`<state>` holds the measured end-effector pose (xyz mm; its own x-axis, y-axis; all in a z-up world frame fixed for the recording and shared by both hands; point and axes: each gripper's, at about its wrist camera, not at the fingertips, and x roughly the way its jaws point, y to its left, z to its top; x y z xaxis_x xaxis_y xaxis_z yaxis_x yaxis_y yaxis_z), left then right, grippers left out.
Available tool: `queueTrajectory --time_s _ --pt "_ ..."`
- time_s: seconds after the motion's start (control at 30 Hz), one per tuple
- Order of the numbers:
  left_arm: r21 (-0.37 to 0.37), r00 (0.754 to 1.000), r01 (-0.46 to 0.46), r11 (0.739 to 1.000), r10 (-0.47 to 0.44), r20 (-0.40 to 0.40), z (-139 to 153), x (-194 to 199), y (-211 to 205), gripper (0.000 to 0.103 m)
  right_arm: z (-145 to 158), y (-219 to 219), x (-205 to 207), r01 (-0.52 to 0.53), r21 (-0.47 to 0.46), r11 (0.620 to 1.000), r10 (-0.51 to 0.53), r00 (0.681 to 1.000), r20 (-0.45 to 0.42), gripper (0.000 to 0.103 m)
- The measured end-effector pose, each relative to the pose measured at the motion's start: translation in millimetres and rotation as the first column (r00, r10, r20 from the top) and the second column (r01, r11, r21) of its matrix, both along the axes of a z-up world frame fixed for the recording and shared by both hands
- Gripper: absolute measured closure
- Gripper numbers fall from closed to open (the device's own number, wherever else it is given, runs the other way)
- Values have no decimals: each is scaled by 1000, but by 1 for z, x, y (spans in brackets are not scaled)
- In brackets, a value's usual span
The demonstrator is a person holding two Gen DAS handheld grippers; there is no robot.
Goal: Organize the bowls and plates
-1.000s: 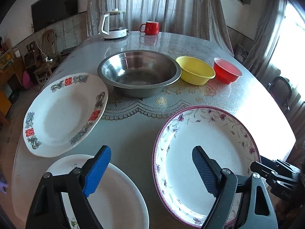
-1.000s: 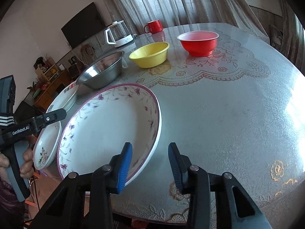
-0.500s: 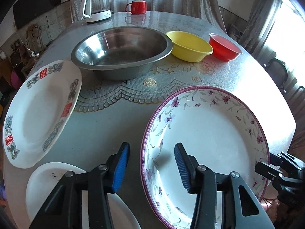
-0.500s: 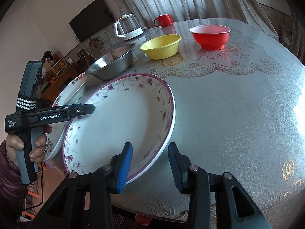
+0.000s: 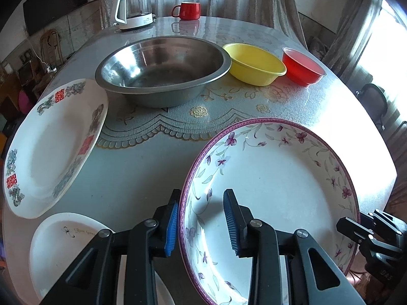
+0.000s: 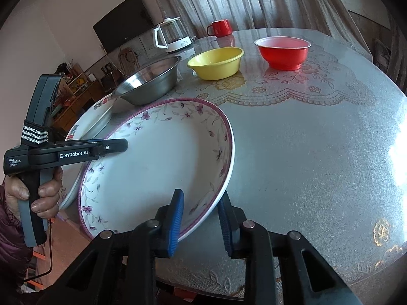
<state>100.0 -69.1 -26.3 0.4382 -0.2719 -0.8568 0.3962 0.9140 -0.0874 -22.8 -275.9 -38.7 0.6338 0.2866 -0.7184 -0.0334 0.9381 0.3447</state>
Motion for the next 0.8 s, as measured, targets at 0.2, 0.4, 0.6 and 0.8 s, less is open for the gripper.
queueTrajectory --time_s 0.2,0.4,0.6,0.8 --pt "4 999 -43 999 43 16 1 6 7 70 1 3 6 -4 6 1000 4 1000 10 76" --pt "-27 997 -79 997 79 -1 1 15 12 69 7 4 23 4 2 1000 -4 999 32 76" --pt "-13 994 -110 994 110 3 2 25 11 68 10 5 42 -5 -25 1000 6 1000 29 76" --pt "1 992 -126 992 126 12 -4 33 12 65 1 8 54 3 -24 1000 -3 1000 0 76"
